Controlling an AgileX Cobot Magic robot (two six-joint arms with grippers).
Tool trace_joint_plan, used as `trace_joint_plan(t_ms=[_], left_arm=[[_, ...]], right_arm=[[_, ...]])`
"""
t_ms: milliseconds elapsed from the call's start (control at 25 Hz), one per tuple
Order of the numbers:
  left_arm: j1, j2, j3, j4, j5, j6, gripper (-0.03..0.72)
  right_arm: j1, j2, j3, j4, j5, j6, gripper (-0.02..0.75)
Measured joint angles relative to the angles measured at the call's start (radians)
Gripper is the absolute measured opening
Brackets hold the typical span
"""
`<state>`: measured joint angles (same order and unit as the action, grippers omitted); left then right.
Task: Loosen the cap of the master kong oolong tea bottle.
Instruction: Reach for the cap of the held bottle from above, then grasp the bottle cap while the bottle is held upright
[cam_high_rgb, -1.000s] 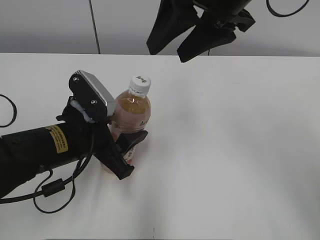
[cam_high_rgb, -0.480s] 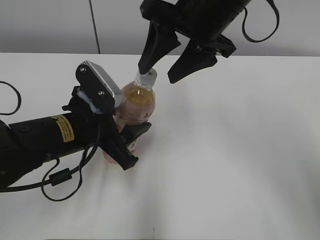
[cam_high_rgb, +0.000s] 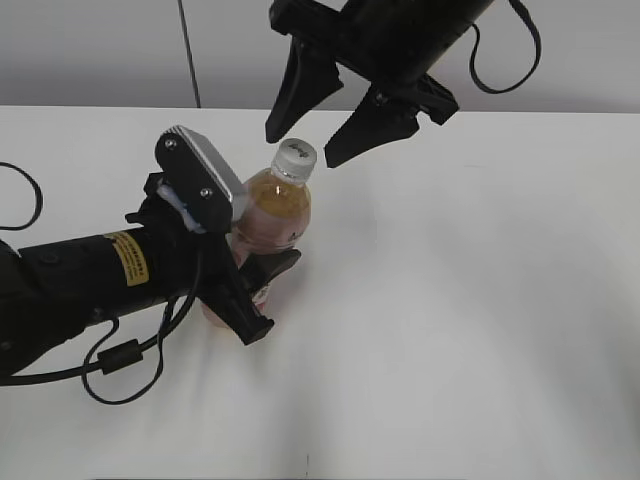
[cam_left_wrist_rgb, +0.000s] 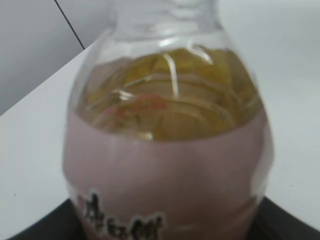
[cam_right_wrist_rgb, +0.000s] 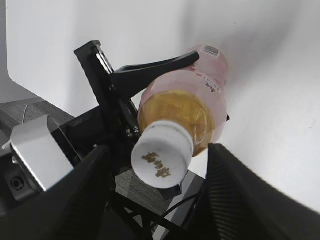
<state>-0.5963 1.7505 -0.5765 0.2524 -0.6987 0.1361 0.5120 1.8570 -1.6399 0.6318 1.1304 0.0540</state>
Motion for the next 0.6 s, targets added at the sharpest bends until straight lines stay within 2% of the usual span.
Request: trace_joint_plan(t_ms=[600], left_arm=[[0.0, 0.0, 0.0, 0.0, 0.003, 0.015, 0.393]], right_arm=[[0.0, 0.031, 0.0, 0.027, -0.006, 0.016, 0.416]])
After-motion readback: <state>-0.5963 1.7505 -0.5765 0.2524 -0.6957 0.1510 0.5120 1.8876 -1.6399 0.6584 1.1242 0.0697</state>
